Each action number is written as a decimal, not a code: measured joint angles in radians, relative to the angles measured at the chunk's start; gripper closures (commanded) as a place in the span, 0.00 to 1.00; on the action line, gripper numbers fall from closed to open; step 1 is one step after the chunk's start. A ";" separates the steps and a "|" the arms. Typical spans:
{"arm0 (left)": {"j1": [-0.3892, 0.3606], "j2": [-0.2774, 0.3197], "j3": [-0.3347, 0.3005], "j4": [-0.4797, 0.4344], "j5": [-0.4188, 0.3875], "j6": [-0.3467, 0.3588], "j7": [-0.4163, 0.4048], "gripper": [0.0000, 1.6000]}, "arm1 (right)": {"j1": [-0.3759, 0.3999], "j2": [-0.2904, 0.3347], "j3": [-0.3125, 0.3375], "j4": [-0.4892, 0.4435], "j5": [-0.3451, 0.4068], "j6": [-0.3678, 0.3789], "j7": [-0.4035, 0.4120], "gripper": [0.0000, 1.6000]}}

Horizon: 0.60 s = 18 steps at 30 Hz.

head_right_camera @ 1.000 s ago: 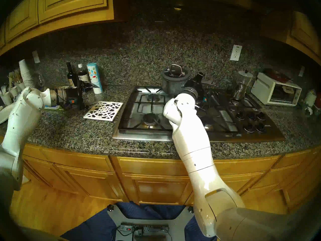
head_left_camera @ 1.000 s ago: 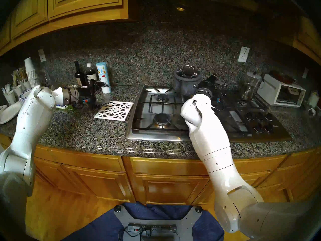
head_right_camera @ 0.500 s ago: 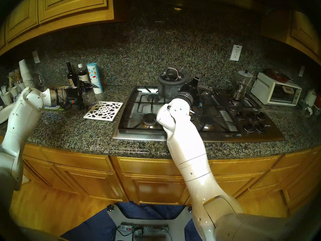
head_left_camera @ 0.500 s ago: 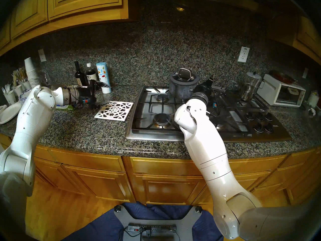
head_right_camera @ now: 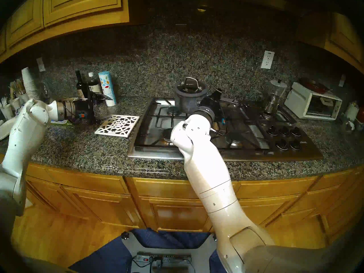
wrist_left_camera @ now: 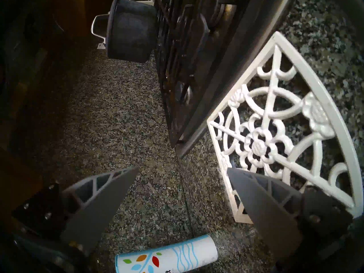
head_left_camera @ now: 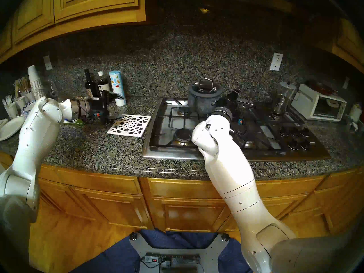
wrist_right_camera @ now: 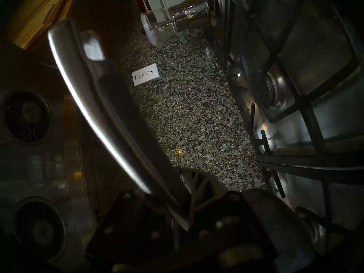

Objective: Pick up the pot, put it on the stove, take off the pot lid

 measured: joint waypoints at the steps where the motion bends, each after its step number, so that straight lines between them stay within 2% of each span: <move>1: 0.000 0.000 0.000 0.000 0.000 0.000 0.000 0.00 | -0.004 0.000 -0.006 -0.006 -0.002 -0.006 -0.001 1.00; 18: 0.002 0.000 0.000 0.000 0.000 0.000 -0.001 0.00 | -0.079 0.025 -0.074 -0.082 -0.015 -0.021 -0.019 1.00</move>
